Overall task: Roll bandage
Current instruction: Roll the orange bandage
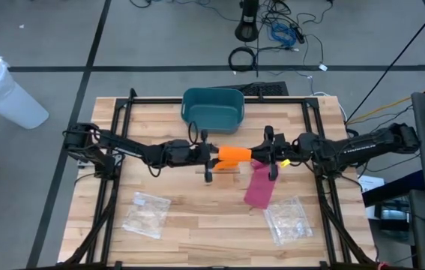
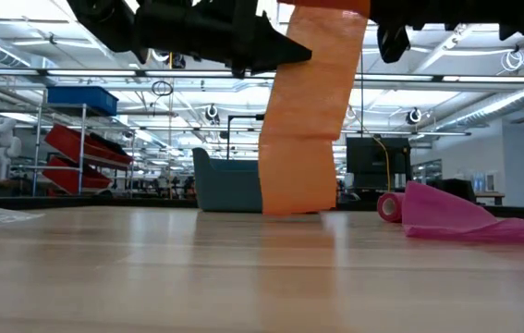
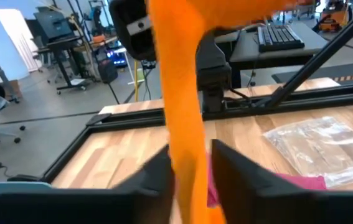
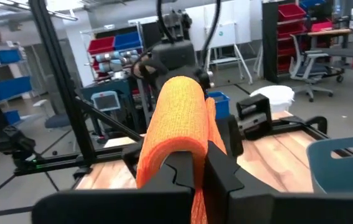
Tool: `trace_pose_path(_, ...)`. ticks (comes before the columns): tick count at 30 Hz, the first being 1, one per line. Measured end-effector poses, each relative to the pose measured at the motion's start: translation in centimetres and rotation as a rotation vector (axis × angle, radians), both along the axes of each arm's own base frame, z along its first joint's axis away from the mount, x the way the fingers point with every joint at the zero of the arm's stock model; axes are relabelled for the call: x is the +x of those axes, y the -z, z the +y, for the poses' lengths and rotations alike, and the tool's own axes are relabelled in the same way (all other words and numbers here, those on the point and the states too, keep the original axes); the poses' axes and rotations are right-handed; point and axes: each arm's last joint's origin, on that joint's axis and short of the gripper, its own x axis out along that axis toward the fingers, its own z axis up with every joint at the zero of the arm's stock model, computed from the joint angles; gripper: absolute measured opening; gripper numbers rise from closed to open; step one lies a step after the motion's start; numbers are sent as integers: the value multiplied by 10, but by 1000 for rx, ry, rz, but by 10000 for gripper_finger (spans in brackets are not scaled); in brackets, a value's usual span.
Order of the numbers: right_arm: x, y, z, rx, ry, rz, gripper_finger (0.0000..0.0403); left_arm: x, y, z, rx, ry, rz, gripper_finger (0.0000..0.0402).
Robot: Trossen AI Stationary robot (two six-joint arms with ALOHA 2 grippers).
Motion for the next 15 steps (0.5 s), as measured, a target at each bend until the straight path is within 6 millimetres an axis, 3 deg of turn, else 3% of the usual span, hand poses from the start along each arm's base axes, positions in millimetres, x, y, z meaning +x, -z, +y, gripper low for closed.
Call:
trace_pose_path(3, -2, -2, -1, 0, 5, -10, 0, 0, 1, 0, 0, 0, 14, 13)
trace_pose_path(9, -4, -5, -2, -28, 20, -25, 0, -1, 10, -8, -34, 65, 100, 4)
trace_pose_path(15, -6, -4, -6, -101, 169, 1, 0, -4, 15, -29, -53, 144, 156, 2)
